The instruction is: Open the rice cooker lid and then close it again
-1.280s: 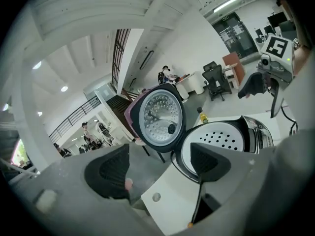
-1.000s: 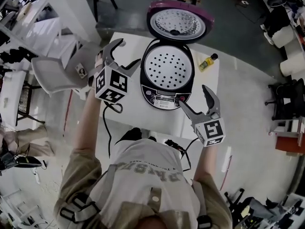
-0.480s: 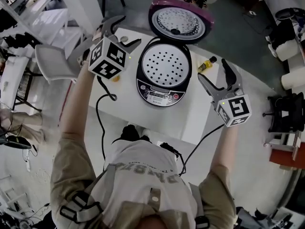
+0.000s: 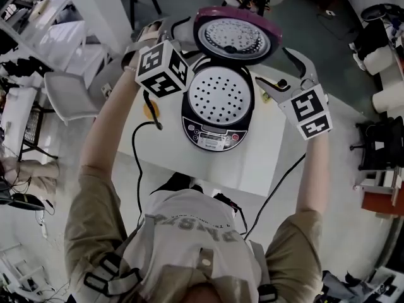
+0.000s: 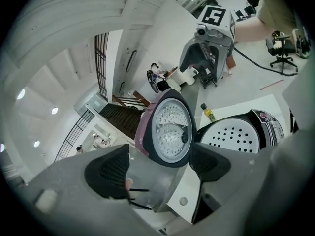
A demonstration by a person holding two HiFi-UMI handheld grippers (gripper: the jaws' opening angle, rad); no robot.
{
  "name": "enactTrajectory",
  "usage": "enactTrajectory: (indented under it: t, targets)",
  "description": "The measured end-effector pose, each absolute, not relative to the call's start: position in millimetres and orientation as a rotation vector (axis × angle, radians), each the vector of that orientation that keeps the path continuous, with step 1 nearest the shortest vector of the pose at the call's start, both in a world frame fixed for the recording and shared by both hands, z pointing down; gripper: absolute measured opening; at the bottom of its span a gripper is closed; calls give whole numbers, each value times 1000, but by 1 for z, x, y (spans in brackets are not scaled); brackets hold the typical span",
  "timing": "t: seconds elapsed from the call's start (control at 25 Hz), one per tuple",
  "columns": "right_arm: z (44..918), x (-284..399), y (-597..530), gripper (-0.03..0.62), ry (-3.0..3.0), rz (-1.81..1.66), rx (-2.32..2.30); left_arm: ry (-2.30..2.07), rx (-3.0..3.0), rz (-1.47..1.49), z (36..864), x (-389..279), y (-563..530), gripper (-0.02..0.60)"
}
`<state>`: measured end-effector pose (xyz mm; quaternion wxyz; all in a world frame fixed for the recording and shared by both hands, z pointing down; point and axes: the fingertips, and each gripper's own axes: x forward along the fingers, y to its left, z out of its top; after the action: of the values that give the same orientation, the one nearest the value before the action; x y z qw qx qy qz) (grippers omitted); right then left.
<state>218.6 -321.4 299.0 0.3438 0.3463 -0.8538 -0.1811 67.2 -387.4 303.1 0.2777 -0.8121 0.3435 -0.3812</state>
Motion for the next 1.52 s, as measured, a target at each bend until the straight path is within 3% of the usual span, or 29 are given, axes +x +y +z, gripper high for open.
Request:
enactTrajectory:
  t: [0.44, 1.52]
  targets:
    - [298, 190, -373, 410, -2057, -525, 831, 746, -2107, -1035, 291, 100, -436, 402]
    - [335, 214, -447, 410, -1877, -418, 724, 559, -2149, -1121, 329, 128, -475, 391]
